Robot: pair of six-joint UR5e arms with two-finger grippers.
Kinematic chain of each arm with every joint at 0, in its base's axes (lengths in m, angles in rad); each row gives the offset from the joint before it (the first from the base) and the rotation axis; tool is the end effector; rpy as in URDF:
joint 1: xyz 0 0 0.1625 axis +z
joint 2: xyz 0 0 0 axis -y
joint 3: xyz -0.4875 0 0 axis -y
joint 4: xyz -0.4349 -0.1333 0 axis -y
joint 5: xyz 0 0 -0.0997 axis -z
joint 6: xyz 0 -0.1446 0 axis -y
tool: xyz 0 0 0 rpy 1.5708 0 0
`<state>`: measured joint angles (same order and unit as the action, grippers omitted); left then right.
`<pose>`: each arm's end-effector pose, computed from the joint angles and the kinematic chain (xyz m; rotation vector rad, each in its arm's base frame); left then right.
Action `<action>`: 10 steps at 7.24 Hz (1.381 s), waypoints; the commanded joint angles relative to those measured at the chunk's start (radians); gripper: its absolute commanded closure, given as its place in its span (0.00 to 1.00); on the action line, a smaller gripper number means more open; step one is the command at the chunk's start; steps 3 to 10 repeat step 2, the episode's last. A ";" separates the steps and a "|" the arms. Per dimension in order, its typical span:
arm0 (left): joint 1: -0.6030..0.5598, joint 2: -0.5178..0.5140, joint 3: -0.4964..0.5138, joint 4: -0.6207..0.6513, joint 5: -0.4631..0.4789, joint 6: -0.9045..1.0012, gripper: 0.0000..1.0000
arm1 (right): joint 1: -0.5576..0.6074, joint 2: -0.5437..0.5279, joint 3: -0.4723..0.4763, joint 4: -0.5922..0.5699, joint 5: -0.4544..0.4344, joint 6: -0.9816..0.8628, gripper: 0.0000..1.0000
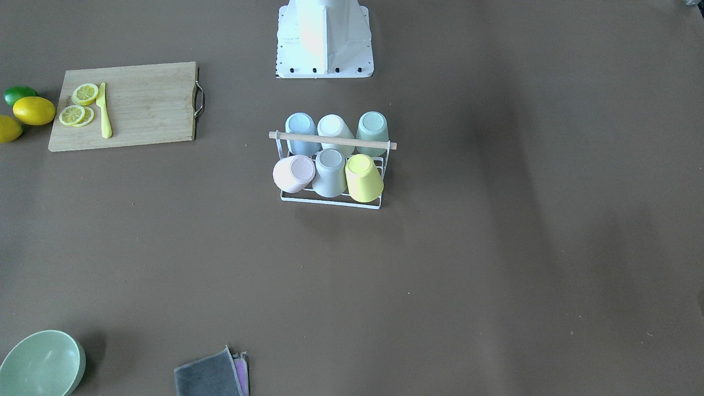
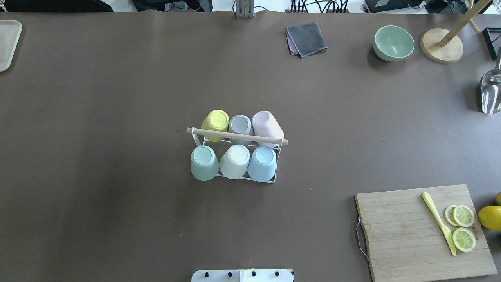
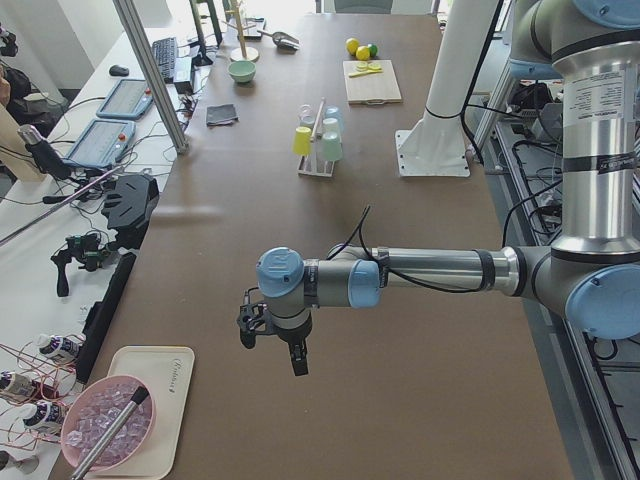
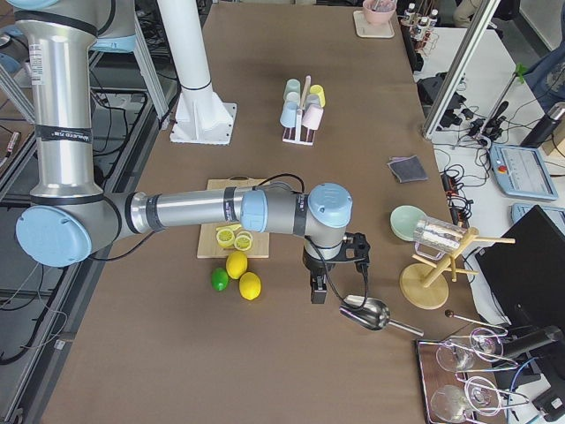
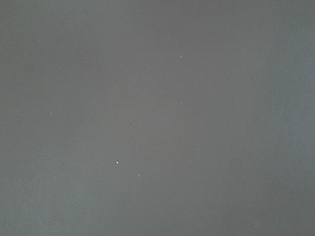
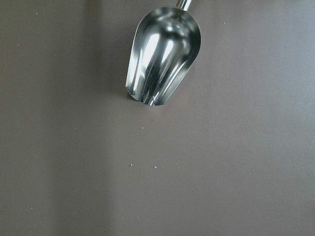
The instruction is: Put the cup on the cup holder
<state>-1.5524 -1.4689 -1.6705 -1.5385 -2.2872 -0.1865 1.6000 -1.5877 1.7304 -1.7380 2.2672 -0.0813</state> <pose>-0.0295 -0.4818 0.7609 -0.1062 0.7101 -0.1732 0.0557 -0.5178 0.7014 0.0150 -0.6967 -0.0414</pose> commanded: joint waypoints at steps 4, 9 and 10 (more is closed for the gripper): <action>0.000 -0.001 0.000 -0.003 0.000 0.001 0.02 | 0.000 -0.002 0.000 0.000 -0.003 0.005 0.00; 0.000 -0.001 0.000 -0.003 0.000 0.001 0.02 | 0.000 -0.002 0.000 0.000 -0.003 0.005 0.00; 0.000 -0.001 0.000 -0.003 0.000 0.001 0.02 | 0.000 -0.002 0.000 0.000 -0.003 0.005 0.00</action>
